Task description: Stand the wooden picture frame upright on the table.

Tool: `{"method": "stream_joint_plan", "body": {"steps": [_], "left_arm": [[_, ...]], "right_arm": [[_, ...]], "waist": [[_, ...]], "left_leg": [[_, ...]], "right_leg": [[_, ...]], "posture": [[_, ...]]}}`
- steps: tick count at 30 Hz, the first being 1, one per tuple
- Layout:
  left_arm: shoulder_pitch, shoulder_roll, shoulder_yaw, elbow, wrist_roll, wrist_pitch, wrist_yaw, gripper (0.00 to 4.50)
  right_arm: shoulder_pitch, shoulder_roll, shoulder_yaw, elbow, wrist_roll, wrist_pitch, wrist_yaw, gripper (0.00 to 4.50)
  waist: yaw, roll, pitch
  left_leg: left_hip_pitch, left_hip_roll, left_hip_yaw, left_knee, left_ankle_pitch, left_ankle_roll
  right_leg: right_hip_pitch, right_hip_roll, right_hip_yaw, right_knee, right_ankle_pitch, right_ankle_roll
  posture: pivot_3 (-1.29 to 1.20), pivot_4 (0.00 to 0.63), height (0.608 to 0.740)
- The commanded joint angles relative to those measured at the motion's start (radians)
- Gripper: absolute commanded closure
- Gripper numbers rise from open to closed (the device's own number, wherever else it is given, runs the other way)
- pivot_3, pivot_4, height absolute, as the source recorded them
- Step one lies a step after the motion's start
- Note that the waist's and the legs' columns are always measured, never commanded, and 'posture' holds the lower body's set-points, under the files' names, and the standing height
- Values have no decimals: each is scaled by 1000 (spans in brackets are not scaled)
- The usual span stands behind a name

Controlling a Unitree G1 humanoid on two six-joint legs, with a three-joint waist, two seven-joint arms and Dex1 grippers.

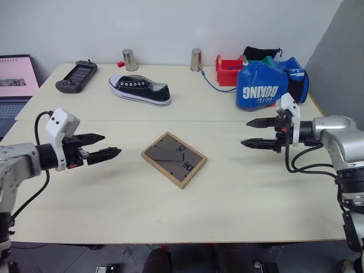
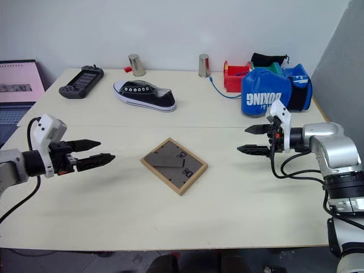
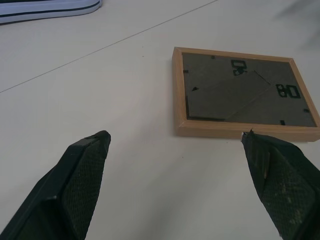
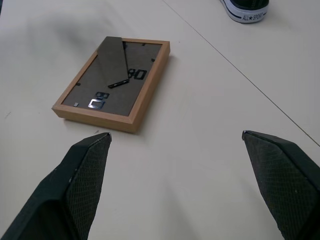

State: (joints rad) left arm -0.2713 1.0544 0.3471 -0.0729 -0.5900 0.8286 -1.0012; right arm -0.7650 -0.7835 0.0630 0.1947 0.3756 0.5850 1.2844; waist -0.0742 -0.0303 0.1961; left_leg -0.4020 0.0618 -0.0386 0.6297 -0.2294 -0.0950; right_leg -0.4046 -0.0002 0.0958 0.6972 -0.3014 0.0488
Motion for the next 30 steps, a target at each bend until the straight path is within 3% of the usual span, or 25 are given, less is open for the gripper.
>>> {"method": "stream_joint_plan", "body": {"steps": [1,30], "left_arm": [[9,26,46,-13,4,-18,-2,0],[19,3,46,-60,-13,15,56,0]], "right_arm": [[-31,-1,-14,-8,-2,-10,-10,51],[-55,47,19,79,-71,-82,-18,51]], "waist": [[0,0,0],[-2,0,0]], "left_leg": [[0,0,0,0,0,0],[0,1,0,0,0,0]], "right_leg": [[0,0,0,0,0,0],[0,1,0,0,0,0]], "posture": [[0,150,740],[0,150,740]]}}
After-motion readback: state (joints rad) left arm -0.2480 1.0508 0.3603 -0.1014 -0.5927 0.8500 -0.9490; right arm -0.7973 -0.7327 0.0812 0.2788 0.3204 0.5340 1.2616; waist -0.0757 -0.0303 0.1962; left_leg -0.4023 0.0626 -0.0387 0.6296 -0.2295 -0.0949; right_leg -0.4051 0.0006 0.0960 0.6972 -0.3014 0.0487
